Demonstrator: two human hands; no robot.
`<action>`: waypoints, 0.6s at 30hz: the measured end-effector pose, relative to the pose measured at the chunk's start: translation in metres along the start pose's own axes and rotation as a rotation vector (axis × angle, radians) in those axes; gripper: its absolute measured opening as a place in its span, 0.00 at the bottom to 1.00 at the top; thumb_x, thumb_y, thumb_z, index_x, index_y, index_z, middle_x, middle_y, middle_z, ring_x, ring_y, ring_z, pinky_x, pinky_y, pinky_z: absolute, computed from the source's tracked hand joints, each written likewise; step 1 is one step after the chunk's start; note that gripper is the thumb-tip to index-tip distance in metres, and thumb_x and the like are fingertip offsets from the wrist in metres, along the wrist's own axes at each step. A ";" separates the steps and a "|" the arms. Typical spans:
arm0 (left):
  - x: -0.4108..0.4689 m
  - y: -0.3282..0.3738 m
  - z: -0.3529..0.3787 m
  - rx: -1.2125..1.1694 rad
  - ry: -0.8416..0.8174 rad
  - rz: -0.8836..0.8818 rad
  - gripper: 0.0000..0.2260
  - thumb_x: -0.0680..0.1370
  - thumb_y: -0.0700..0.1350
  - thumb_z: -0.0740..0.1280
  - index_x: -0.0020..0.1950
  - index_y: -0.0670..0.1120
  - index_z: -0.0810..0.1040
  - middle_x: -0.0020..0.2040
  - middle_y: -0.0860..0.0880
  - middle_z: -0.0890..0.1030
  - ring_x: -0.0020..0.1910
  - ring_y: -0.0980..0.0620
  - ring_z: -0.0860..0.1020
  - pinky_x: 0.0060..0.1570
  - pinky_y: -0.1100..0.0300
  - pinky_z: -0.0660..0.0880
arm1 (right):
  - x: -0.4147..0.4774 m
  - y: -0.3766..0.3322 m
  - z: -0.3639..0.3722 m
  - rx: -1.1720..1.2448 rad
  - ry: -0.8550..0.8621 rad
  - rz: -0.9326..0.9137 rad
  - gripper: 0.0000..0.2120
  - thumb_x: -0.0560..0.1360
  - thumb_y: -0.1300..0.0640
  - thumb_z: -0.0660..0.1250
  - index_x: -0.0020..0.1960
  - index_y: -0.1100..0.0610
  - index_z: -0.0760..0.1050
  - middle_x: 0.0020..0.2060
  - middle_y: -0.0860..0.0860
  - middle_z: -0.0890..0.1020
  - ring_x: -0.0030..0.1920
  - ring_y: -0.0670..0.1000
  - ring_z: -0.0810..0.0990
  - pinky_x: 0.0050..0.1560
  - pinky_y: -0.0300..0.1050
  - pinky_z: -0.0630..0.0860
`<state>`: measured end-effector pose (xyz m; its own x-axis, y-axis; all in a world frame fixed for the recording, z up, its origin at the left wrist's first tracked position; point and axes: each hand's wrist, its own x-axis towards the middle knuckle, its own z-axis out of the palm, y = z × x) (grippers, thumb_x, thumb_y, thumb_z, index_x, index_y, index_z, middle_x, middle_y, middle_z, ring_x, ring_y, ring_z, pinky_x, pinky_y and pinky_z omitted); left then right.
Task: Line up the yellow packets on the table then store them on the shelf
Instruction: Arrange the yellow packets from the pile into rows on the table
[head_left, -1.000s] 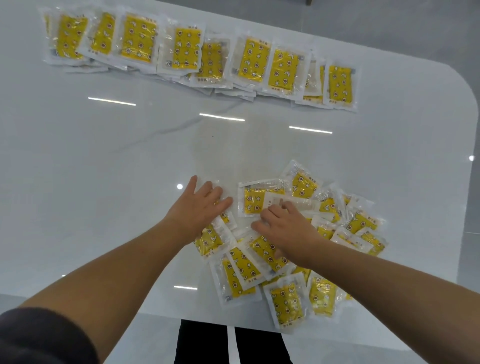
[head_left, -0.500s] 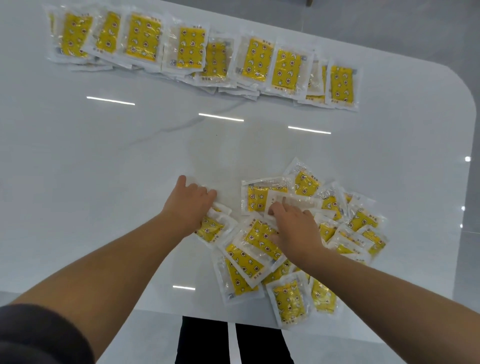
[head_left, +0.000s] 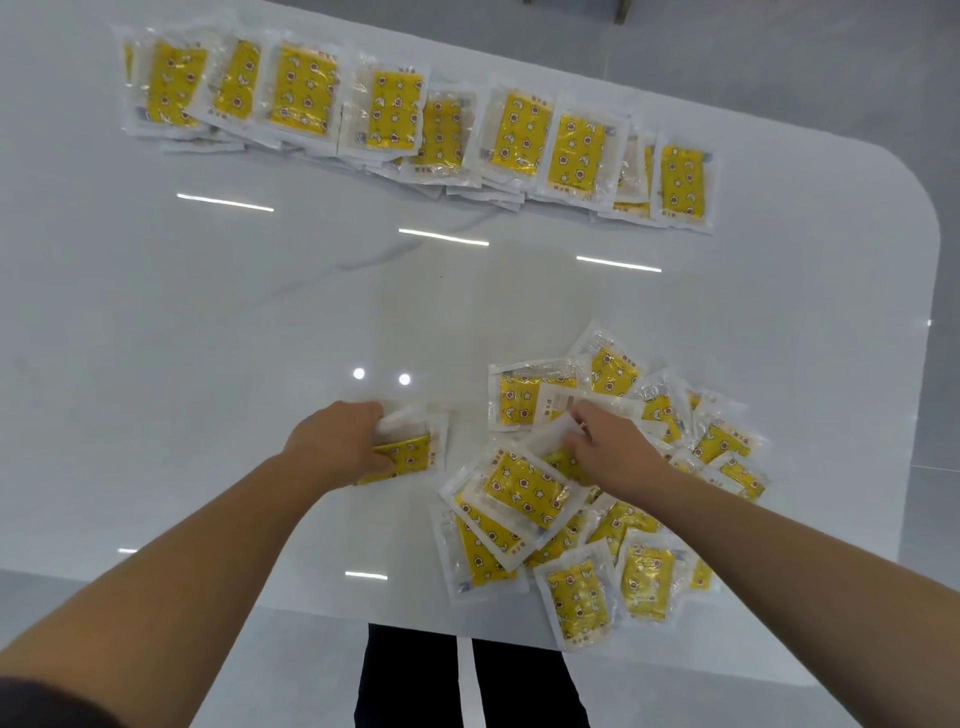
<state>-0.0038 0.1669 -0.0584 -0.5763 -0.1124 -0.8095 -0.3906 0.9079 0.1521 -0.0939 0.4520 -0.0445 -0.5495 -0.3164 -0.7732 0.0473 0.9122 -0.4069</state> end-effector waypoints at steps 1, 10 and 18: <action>-0.001 -0.001 0.000 -0.066 -0.004 -0.028 0.15 0.70 0.53 0.72 0.51 0.52 0.70 0.40 0.54 0.74 0.43 0.51 0.76 0.38 0.60 0.69 | 0.000 0.000 -0.001 -0.001 0.025 0.007 0.07 0.81 0.57 0.58 0.49 0.60 0.70 0.37 0.53 0.75 0.36 0.51 0.72 0.33 0.43 0.66; -0.021 -0.013 0.005 -0.467 0.010 -0.153 0.11 0.74 0.48 0.70 0.55 0.47 0.76 0.46 0.49 0.79 0.45 0.48 0.77 0.41 0.58 0.72 | -0.018 -0.020 -0.027 0.111 0.405 -0.020 0.12 0.82 0.53 0.58 0.43 0.59 0.71 0.32 0.54 0.75 0.32 0.51 0.71 0.34 0.46 0.67; -0.053 -0.005 0.021 -0.752 0.029 -0.218 0.09 0.74 0.47 0.70 0.52 0.46 0.78 0.46 0.47 0.81 0.45 0.49 0.79 0.41 0.57 0.75 | -0.034 -0.014 0.021 0.143 0.086 0.183 0.02 0.78 0.59 0.62 0.49 0.55 0.69 0.39 0.49 0.75 0.40 0.52 0.76 0.35 0.42 0.70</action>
<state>0.0433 0.1770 -0.0280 -0.4451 -0.2761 -0.8518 -0.8726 0.3475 0.3433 -0.0587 0.4450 -0.0227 -0.5894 -0.1203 -0.7988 0.2669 0.9043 -0.3332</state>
